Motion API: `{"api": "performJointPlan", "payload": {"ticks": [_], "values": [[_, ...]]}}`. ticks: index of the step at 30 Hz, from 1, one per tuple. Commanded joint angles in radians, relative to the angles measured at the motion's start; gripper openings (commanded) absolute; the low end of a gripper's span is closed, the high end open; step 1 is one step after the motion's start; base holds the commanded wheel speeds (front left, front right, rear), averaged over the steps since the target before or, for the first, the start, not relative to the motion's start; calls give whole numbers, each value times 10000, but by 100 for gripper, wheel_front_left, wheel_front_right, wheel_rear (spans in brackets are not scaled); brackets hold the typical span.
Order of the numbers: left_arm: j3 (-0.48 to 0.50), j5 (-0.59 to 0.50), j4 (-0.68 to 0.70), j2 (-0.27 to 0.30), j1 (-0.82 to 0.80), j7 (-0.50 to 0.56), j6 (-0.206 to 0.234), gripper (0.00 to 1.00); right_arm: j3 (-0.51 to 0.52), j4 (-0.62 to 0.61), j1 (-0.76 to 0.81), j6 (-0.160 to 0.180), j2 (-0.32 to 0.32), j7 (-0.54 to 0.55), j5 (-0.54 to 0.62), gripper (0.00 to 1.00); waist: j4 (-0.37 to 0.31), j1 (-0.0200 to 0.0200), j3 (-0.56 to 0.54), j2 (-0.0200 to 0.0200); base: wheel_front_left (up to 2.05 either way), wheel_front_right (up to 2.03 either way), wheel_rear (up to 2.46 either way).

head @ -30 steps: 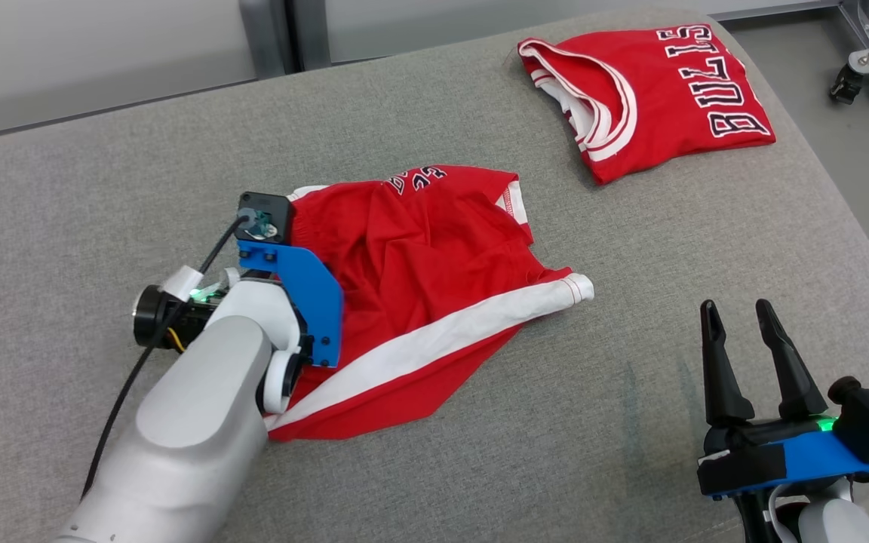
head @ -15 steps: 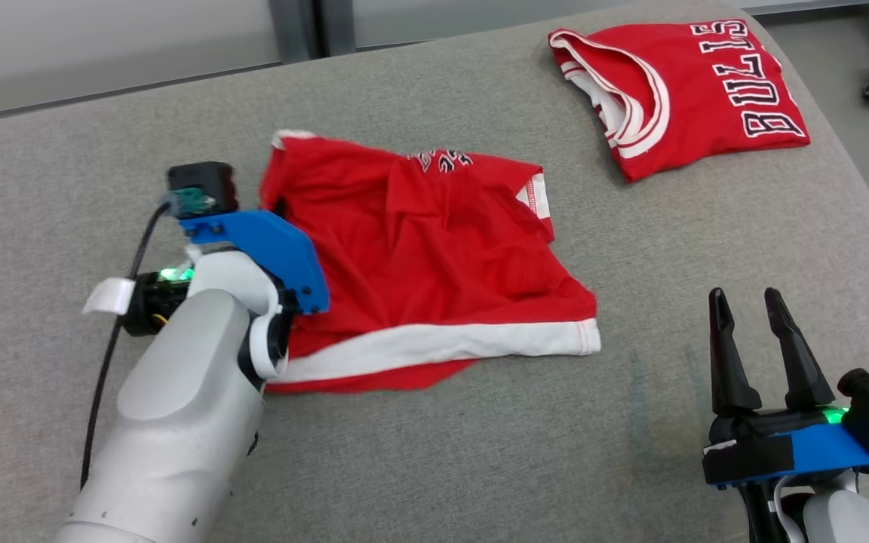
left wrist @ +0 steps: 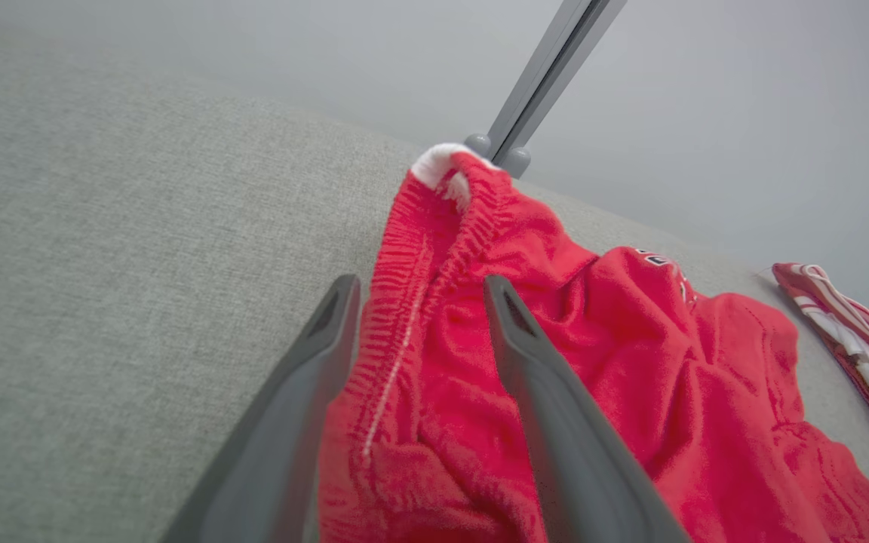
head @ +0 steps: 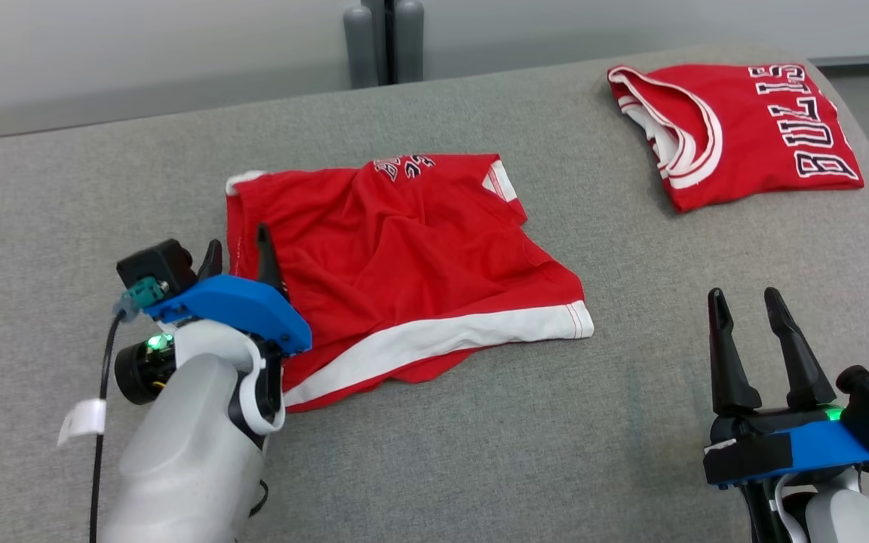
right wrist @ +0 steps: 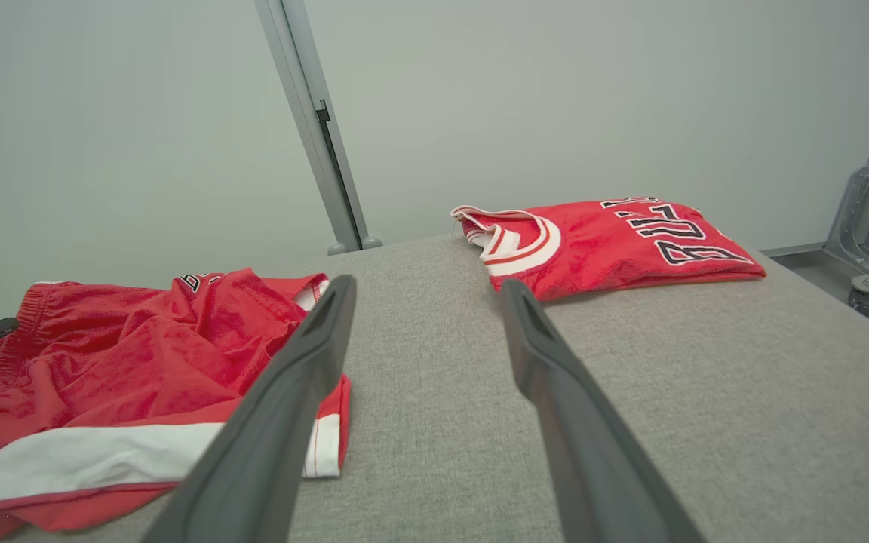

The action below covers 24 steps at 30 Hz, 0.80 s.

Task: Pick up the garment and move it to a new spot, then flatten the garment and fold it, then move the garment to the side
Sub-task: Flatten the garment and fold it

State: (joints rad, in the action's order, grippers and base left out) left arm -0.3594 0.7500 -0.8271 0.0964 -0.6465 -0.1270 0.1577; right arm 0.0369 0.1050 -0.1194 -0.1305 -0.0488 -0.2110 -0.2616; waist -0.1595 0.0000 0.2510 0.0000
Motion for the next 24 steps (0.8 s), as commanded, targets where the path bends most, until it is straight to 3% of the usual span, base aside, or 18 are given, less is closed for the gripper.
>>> {"api": "performJointPlan", "payload": {"ticks": [1,9,17,24], "values": [[-42,-41,114,27,206,-383,-264,100,37,-47,25,-5,-33,51,89,100,39,0,-113,0,0,0,0],[-153,-477,1072,418,1558,-1331,-1140,100,402,-280,337,-5,-32,327,275,100,392,0,-856,0,0,0,0],[765,-2052,4316,839,3736,-1382,-1318,100,667,-250,690,-5,-33,662,287,100,905,0,-1484,0,0,0,0],[1311,-3405,5963,940,5408,-1384,-1459,100,602,242,936,-5,-33,896,183,100,1301,0,-2194,0,0,0,0]]}}
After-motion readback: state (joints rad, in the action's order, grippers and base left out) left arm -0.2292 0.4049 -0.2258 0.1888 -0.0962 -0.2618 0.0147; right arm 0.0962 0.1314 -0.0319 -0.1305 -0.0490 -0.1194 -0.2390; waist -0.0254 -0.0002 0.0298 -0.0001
